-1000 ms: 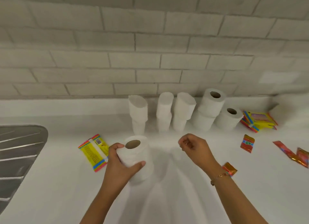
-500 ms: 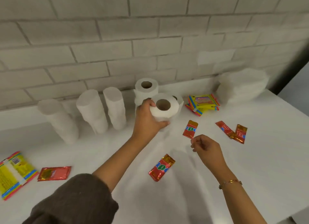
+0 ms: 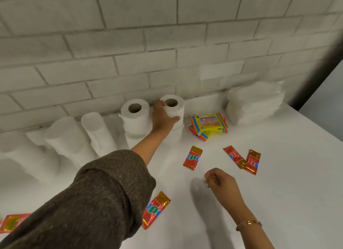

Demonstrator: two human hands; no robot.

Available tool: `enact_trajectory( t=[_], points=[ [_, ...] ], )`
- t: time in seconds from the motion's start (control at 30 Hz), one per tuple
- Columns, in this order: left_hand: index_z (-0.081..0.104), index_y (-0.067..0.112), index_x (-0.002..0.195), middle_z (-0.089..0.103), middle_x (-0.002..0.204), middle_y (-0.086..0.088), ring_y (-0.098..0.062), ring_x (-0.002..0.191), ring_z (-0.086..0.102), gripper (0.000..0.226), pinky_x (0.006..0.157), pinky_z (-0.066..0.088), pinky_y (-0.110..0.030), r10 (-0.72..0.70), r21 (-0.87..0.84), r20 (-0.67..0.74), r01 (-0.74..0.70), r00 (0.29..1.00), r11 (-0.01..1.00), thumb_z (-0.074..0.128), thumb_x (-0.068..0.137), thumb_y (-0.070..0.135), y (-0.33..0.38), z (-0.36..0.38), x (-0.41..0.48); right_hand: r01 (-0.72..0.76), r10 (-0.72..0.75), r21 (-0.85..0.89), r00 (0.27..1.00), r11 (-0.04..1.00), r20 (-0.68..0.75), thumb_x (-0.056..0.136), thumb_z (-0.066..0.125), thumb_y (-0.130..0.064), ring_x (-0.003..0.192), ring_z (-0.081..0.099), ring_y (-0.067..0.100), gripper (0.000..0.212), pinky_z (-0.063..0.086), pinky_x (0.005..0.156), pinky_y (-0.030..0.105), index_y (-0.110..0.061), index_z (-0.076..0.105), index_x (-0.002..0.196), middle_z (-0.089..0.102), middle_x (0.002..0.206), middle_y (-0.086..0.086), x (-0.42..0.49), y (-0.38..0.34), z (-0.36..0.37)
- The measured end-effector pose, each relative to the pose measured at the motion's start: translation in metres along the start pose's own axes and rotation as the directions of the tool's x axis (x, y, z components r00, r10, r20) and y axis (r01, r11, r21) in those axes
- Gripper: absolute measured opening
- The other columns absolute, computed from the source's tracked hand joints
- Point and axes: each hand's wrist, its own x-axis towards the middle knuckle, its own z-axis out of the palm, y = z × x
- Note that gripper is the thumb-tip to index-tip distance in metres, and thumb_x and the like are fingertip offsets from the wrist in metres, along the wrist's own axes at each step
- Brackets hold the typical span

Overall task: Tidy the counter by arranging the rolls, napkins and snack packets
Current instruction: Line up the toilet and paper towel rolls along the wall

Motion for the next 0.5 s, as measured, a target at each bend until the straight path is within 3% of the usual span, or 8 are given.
enact_trajectory(
  t=[0.1, 0.17, 0.23, 0.37, 0.43, 0.5],
  points=[
    [0.039, 0.009, 0.120, 0.044, 0.129, -0.010, -0.026, 0.120, 0.045, 0.072, 0.100, 0.039, -0.029, 0.026, -0.036, 0.020, -0.025, 0.999, 0.999, 0.082, 0.063, 0.015, -0.002, 0.000, -0.004, 0.008, -0.008, -0.008, 1.000, 1.000, 0.020, 0.089, 0.056, -0.020, 0.074, 0.064, 0.006, 0.022, 0.044, 0.061, 0.009, -0.037, 0.057, 0.075, 0.067, 0.079, -0.011, 0.002, -0.003, 0.004],
    [0.035, 0.011, 0.131, 0.032, 0.145, -0.010, -0.024, 0.135, 0.032, 0.077, 0.112, 0.029, -0.031, 0.059, -0.042, 0.060, -0.057, 0.996, 0.997, 0.079, 0.068, 0.015, 0.003, -0.006, -0.010, 0.012, -0.011, -0.011, 0.999, 1.000, 0.041, 0.089, 0.056, -0.020, 0.074, 0.064, 0.007, 0.016, 0.044, 0.062, 0.010, -0.033, 0.060, 0.080, 0.067, 0.081, -0.009, 0.002, -0.007, 0.010],
    [0.031, 0.016, 0.137, 0.021, 0.154, -0.005, -0.018, 0.142, 0.021, 0.076, 0.115, 0.020, -0.027, 0.091, -0.034, 0.086, -0.088, 0.992, 0.996, 0.074, 0.074, 0.015, 0.006, -0.021, -0.025, 0.032, -0.030, -0.026, 0.997, 0.999, 0.070, 0.089, 0.055, -0.022, 0.074, 0.063, 0.006, 0.012, 0.043, 0.061, 0.009, -0.031, 0.060, 0.083, 0.066, 0.081, -0.011, -0.001, -0.016, 0.020],
    [0.050, 0.017, 0.122, 0.049, 0.135, -0.003, -0.017, 0.126, 0.045, 0.047, 0.107, 0.034, -0.016, 0.193, -0.010, 0.149, -0.194, 0.970, 0.981, 0.069, 0.080, 0.016, -0.018, -0.069, -0.089, 0.123, -0.112, -0.062, 0.981, 0.991, 0.159, 0.089, 0.054, -0.021, 0.076, 0.061, 0.002, 0.023, 0.039, 0.061, 0.005, -0.039, 0.054, 0.076, 0.062, 0.078, -0.020, -0.014, -0.045, 0.054],
    [0.058, 0.022, 0.114, 0.053, 0.134, 0.002, -0.012, 0.125, 0.046, 0.032, 0.103, 0.029, -0.006, 0.146, 0.017, 0.189, -0.152, 0.971, 0.988, 0.066, 0.083, 0.018, -0.048, -0.098, -0.130, 0.157, -0.135, -0.078, 0.963, 0.985, 0.233, 0.090, 0.053, -0.021, 0.077, 0.059, 0.000, 0.026, 0.039, 0.058, 0.003, -0.041, 0.052, 0.072, 0.060, 0.077, -0.022, -0.023, -0.062, 0.076],
    [0.062, 0.029, 0.109, 0.053, 0.135, 0.007, -0.008, 0.125, 0.046, 0.025, 0.107, 0.032, -0.016, 0.031, 0.076, 0.186, -0.046, 0.982, 0.996, 0.063, 0.085, 0.021, -0.084, -0.128, -0.166, 0.190, -0.159, -0.074, 0.940, 0.979, 0.301, 0.089, 0.053, -0.022, 0.075, 0.059, -0.001, 0.025, 0.040, 0.054, 0.002, -0.040, 0.053, 0.072, 0.060, 0.078, -0.021, -0.034, -0.078, 0.100]
  ],
)
